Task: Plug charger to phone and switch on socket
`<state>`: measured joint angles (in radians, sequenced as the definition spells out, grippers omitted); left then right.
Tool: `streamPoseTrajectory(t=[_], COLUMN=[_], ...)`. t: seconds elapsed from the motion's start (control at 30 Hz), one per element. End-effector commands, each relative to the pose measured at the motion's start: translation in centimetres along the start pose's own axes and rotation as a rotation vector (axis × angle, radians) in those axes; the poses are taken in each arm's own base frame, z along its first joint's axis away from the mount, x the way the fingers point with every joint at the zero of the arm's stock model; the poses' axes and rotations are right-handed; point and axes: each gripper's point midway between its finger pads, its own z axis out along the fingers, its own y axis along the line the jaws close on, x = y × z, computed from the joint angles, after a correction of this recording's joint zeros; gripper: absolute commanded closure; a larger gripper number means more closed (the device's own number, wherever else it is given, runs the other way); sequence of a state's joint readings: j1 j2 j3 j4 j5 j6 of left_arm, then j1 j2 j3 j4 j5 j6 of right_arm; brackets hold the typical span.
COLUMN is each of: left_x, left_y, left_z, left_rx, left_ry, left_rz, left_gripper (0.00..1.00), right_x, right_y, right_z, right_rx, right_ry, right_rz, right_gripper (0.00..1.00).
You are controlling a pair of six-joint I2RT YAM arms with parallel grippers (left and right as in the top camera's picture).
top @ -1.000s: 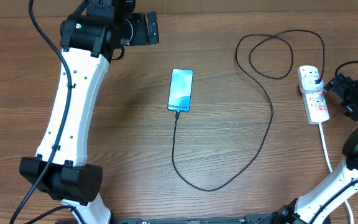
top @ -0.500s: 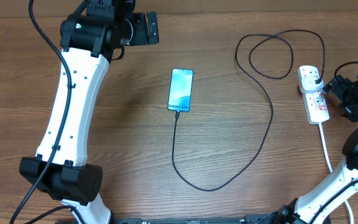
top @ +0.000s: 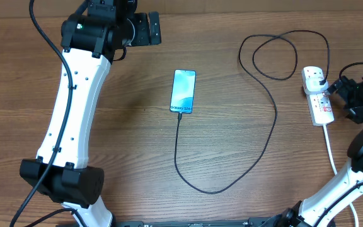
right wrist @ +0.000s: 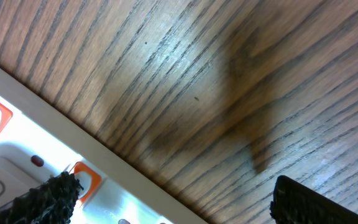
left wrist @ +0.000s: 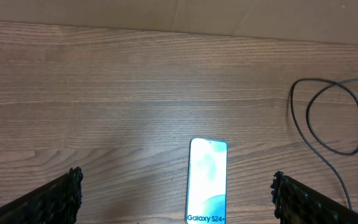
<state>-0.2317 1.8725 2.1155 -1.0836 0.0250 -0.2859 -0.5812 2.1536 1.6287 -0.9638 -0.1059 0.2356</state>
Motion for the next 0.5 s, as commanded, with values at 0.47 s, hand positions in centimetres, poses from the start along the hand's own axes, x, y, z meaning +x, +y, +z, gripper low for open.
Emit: streamPoseTrajectory(t=[0.47], left_x=[0.04], left_y=[0.04], left_z=[0.24], left_rx=[-0.007], left_ry=[0.001], left_rz=[0.007], left_gripper=[0.00], right_x=[1.36], right_y=[1.05], right_z=[0.89], right_rx=[-0.019], right_ry=[0.052], right_rz=[-0.018], right_gripper=[0.00])
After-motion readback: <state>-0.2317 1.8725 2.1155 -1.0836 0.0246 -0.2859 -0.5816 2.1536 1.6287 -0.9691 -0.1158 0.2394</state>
